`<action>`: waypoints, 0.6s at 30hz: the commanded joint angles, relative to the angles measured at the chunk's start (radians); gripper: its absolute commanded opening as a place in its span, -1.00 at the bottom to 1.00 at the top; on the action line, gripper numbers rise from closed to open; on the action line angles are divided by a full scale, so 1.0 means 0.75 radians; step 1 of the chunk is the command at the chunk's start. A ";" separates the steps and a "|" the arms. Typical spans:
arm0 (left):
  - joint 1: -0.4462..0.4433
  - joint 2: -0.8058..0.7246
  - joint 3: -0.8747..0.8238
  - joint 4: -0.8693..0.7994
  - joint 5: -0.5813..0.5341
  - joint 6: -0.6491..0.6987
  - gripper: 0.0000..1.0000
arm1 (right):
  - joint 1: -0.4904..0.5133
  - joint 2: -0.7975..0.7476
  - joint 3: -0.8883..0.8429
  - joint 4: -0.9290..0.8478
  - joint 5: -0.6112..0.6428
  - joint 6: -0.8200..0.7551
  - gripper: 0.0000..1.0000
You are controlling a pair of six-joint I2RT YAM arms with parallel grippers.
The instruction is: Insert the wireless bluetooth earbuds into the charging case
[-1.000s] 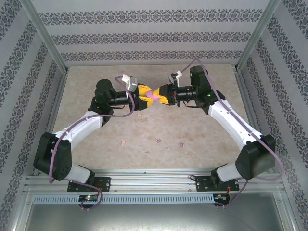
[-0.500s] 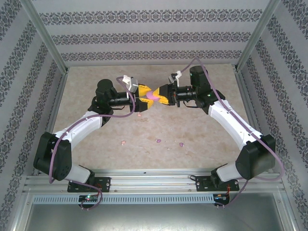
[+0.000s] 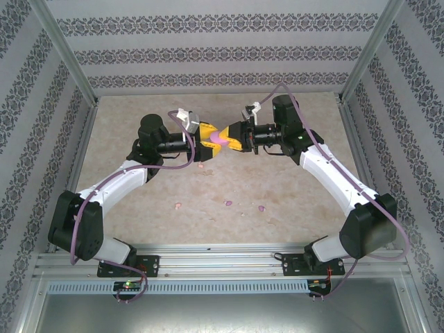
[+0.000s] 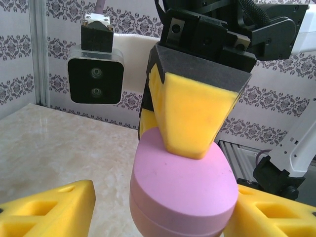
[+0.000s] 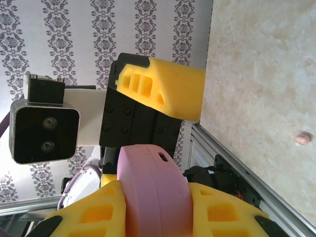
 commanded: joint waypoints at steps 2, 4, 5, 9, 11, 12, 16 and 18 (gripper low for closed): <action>0.012 -0.033 0.003 0.083 0.010 -0.037 0.24 | 0.018 0.002 0.001 0.039 -0.015 -0.002 -0.66; 0.012 -0.031 0.007 0.078 0.016 -0.037 0.18 | 0.021 -0.001 0.003 0.042 -0.016 0.004 -0.66; 0.013 -0.032 0.006 0.073 0.017 -0.035 0.14 | 0.021 -0.002 0.006 0.045 -0.016 0.006 -0.66; 0.013 -0.038 0.012 0.051 0.030 -0.024 -0.19 | 0.024 -0.006 0.007 0.045 -0.017 0.003 -0.59; 0.014 -0.045 0.013 0.046 0.033 -0.023 -0.32 | 0.023 -0.011 0.007 0.041 -0.016 -0.006 -0.47; 0.015 -0.051 0.014 0.044 0.035 -0.023 -0.37 | 0.023 -0.014 0.007 0.032 -0.011 -0.018 -0.35; 0.015 -0.061 0.036 -0.009 0.045 -0.041 -0.48 | 0.012 -0.052 -0.001 0.026 0.045 -0.060 0.02; 0.015 -0.073 0.040 -0.029 0.045 -0.040 -0.50 | -0.004 -0.076 -0.001 0.031 0.071 -0.085 0.17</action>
